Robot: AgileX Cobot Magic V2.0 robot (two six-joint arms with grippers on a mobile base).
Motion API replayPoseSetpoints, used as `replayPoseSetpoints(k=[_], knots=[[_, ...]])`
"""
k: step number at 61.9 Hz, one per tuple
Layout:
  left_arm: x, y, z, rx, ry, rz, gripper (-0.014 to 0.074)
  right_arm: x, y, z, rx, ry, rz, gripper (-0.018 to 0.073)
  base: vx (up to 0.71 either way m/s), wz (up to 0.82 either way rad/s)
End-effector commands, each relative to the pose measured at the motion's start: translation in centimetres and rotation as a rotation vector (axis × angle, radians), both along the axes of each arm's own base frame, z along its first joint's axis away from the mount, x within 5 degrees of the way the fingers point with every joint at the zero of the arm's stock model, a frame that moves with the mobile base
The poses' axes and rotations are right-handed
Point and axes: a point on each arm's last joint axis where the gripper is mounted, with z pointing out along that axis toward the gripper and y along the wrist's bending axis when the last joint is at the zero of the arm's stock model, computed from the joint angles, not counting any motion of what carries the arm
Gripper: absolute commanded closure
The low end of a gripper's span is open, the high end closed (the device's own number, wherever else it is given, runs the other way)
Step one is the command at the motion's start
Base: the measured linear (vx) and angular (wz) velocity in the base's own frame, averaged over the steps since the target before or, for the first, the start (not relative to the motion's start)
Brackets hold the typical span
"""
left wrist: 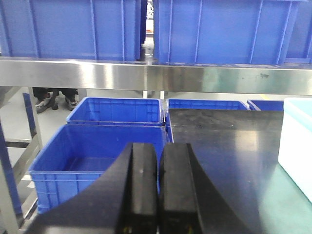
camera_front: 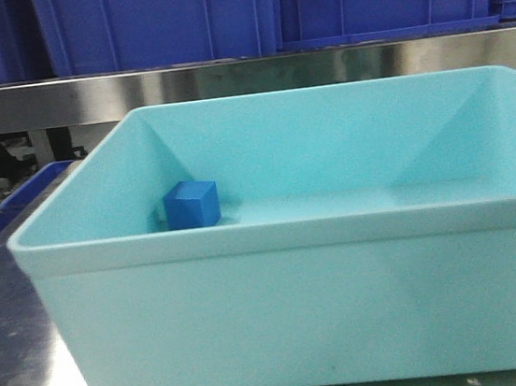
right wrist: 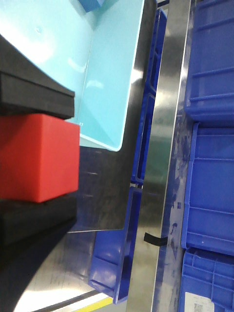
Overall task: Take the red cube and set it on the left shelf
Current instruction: 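Drive the base toward the shelf rack holding the red cube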
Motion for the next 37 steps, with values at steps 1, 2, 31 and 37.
replayPoseSetpoints(k=[1,2,31,37], knots=[[-0.02,0.06,0.06,-0.014,-0.075,0.005,0.0495,0.02,0.1,1.65,-0.001,-0.11,0.011,0.0495,-0.04,0.06],[-0.02,0.06,0.06,-0.014,-0.075,0.005,0.0496,0.02,0.1,1.65,-0.001,-0.11,0.011,0.0495,-0.04,0.06],[-0.02,0.06,0.06,-0.014,-0.075,0.005,0.0495,0.0,0.09,1.65,-0.001,-0.111,0.011,0.0495,-0.11,0.34],[-0.02,0.06,0.06,-0.014,-0.075,0.005,0.0495,0.0,0.09,1.65,-0.001,-0.111,0.011,0.0495,-0.16,0.58]])
